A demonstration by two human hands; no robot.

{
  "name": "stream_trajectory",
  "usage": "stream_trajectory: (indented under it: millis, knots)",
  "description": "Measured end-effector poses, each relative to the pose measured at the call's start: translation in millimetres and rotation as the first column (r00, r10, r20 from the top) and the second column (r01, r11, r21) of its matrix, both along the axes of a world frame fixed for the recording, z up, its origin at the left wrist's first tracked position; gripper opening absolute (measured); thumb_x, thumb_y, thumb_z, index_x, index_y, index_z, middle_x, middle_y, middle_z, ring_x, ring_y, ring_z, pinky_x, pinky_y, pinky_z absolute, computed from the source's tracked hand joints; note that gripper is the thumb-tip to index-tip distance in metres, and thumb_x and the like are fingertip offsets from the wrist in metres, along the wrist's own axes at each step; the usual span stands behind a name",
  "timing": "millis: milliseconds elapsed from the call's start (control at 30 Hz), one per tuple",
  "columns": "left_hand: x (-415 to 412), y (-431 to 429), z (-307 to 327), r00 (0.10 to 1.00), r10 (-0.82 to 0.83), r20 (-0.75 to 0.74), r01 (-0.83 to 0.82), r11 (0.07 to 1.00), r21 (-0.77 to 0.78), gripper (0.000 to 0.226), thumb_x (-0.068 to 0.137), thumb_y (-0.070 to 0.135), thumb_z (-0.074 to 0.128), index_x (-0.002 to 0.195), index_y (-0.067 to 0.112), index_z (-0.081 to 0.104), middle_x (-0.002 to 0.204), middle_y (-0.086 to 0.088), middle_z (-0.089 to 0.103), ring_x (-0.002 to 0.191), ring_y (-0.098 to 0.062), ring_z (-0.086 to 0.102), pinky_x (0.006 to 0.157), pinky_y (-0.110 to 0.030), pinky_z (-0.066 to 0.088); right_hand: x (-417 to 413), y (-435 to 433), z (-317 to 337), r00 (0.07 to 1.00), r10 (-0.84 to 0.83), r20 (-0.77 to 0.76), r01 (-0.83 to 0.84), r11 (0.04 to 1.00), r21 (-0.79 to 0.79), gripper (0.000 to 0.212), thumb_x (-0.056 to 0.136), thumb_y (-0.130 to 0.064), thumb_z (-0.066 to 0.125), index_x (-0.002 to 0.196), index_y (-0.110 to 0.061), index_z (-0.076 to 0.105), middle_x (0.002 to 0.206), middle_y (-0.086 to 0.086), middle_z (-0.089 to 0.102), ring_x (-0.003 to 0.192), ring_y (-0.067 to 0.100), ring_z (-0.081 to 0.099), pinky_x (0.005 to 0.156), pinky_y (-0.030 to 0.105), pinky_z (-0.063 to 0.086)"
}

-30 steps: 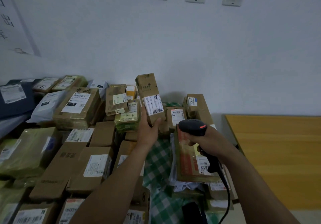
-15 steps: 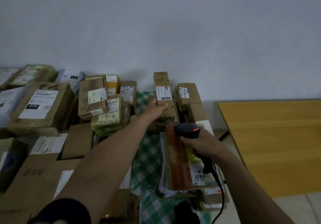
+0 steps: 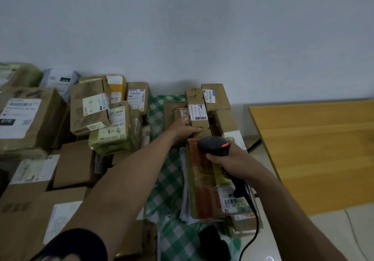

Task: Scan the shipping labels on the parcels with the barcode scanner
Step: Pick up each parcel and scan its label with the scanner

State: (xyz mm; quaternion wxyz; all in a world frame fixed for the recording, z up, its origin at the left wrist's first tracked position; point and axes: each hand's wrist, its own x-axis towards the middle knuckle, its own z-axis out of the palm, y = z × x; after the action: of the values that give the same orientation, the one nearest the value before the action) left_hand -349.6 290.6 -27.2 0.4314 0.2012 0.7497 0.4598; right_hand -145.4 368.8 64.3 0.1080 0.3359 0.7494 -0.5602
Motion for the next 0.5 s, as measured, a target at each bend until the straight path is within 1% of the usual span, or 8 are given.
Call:
stream_trajectory:
  millis: [67, 100, 133, 167, 233, 300, 367, 500]
  knots:
    - [1, -3, -2, 0.999, -0.044, -0.026, 0.044, 0.999, -0.005, 0.06, 0.092, 0.023, 0.078, 0.147, 0.03, 0.053, 0.137, 0.004, 0.065, 0.104, -0.004, 0.063, 0.091, -0.024, 0.053, 0, -1, 1, 1.0, -0.002, -0.005, 0.002, 1.0, 0.012, 0.033, 0.098, -0.032, 0.072, 0.129, -0.037, 0.06, 0.085, 0.014, 0.066, 0.067, 0.018, 0.058, 0.055, 0.029, 0.05]
    - [1, -5, -4, 0.998, -0.052, -0.046, 0.051, 0.998, -0.022, 0.059, 0.091, 0.03, 0.079, 0.145, 0.032, 0.054, 0.138, 0.005, 0.065, 0.111, -0.008, 0.062, 0.101, -0.03, 0.05, 0, -2, 1, 1.0, 0.003, -0.01, -0.003, 1.0, 0.02, 0.032, 0.099, -0.031, 0.072, 0.128, -0.038, 0.061, 0.084, 0.013, 0.067, 0.065, 0.015, 0.058, 0.055, 0.028, 0.05]
    - [2, -8, -2, 0.997, -0.05, -0.063, 0.048, 0.998, -0.035, 0.056, 0.091, 0.036, 0.078, 0.142, 0.034, 0.057, 0.137, 0.007, 0.065, 0.116, -0.009, 0.061, 0.106, -0.034, 0.048, 0, -3, 2, 1.0, 0.009, -0.018, -0.009, 1.0, 0.024, 0.031, 0.099, -0.03, 0.071, 0.127, -0.038, 0.061, 0.081, 0.009, 0.066, 0.063, 0.013, 0.058, 0.055, 0.027, 0.05]
    - [2, -9, -3, 0.997, -0.028, -0.075, 0.026, 0.999, -0.031, 0.052, 0.092, 0.041, 0.075, 0.141, 0.034, 0.059, 0.136, 0.009, 0.065, 0.117, -0.01, 0.062, 0.105, -0.034, 0.049, 1, -3, 2, 1.0, 0.014, -0.023, -0.014, 1.0, 0.025, 0.031, 0.099, -0.029, 0.072, 0.127, -0.038, 0.062, 0.077, 0.006, 0.065, 0.06, 0.012, 0.057, 0.055, 0.028, 0.05]
    - [7, -14, 4, 0.995, 0.062, -0.081, -0.063, 0.998, -0.019, 0.046, 0.099, 0.043, 0.066, 0.141, 0.027, 0.058, 0.133, 0.012, 0.061, 0.115, -0.011, 0.059, 0.094, -0.028, 0.05, 1, -5, 3, 1.0, 0.014, -0.027, -0.014, 1.0, 0.025, 0.03, 0.099, -0.028, 0.071, 0.126, -0.037, 0.063, 0.078, 0.004, 0.065, 0.06, 0.012, 0.056, 0.054, 0.028, 0.049]
    - [12, -23, 13, 0.975, 0.161, -0.156, -0.167, 0.985, -0.031, 0.045, 0.103, 0.041, 0.06, 0.142, 0.02, 0.056, 0.132, 0.01, 0.057, 0.114, -0.012, 0.056, 0.084, -0.025, 0.049, 2, -7, 7, 0.999, 0.01, -0.033, -0.01, 1.0, 0.027, 0.028, 0.1, -0.026, 0.07, 0.125, -0.036, 0.063, 0.078, 0.006, 0.063, 0.059, 0.013, 0.054, 0.052, 0.026, 0.048]
    - [24, -39, 24, 0.939, 0.232, -0.254, -0.245, 0.969, -0.023, 0.042, 0.104, 0.036, 0.058, 0.142, 0.019, 0.055, 0.131, 0.006, 0.059, 0.109, -0.009, 0.054, 0.075, -0.021, 0.044, 5, -10, 11, 0.999, 0.002, -0.048, -0.001, 1.0, 0.025, 0.027, 0.1, -0.025, 0.07, 0.125, -0.035, 0.064, 0.075, 0.004, 0.061, 0.058, 0.014, 0.053, 0.051, 0.027, 0.046]
    - [65, -93, 48, 0.858, 0.331, -0.393, -0.347, 0.937, 0.031, 0.039, 0.103, 0.035, 0.06, 0.141, 0.027, 0.055, 0.12, 0.015, 0.058, 0.106, -0.004, 0.055, 0.081, -0.021, 0.044, 18, -19, 22, 0.995, 0.008, -0.097, -0.006, 1.0, 0.021, 0.029, 0.099, -0.027, 0.072, 0.125, -0.036, 0.064, 0.078, 0.002, 0.065, 0.06, 0.015, 0.056, 0.055, 0.028, 0.05]
